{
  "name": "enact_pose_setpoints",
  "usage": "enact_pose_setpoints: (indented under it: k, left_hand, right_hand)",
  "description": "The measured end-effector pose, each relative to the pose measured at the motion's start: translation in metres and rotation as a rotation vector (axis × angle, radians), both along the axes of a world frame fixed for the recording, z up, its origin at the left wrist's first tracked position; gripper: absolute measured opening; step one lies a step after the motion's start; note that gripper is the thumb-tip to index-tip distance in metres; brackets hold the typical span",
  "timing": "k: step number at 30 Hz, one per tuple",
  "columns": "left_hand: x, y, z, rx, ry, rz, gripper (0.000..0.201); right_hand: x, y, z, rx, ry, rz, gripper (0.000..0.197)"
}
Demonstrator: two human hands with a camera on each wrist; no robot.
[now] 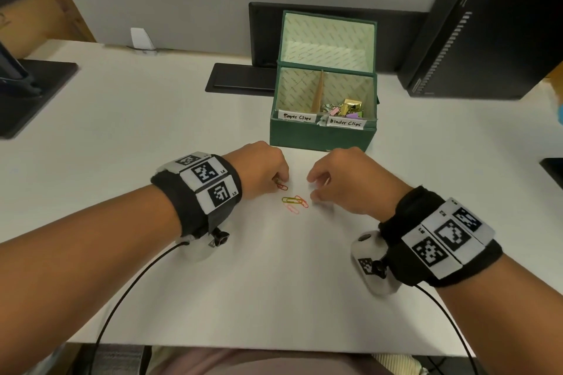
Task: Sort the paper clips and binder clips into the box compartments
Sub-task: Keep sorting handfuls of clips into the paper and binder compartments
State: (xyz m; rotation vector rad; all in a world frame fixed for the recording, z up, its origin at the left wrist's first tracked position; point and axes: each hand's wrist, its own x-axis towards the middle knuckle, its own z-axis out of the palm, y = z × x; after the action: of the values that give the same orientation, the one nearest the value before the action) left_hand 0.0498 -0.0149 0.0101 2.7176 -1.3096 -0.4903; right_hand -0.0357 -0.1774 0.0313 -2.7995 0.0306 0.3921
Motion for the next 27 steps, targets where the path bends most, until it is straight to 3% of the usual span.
enact_pose_setpoints:
  k: [7, 15, 19, 24, 27]
  left_hand:
    - [0.000, -0.009, 0.004, 0.040, 0.025, 0.015, 0.018]
    - [-0.009, -0.015, 0.012, 0.129, -0.074, 0.004, 0.009]
    - [-0.010, -0.016, 0.012, 0.189, -0.103, 0.012, 0.014]
    - [-0.004, -0.011, 0.008, 0.130, -0.081, 0.036, 0.006]
    - [-0.001, -0.009, 0.005, 0.092, -0.080, 0.039, 0.018]
  right_hand:
    - [-0.004, 0.008, -0.013, -0.148, 0.124, -0.113, 0.052]
    - [0.003, 0.045, -0.019, -0.102, 0.052, 0.048, 0.038]
    - [0.008, 0.046, -0.025, -0.122, -0.007, 0.097, 0.021]
    - [0.010, 0.038, -0.019, -0.125, 0.012, 0.041, 0.023]
    - [0.014, 0.030, -0.018, -0.145, 0.029, 0.007, 0.023]
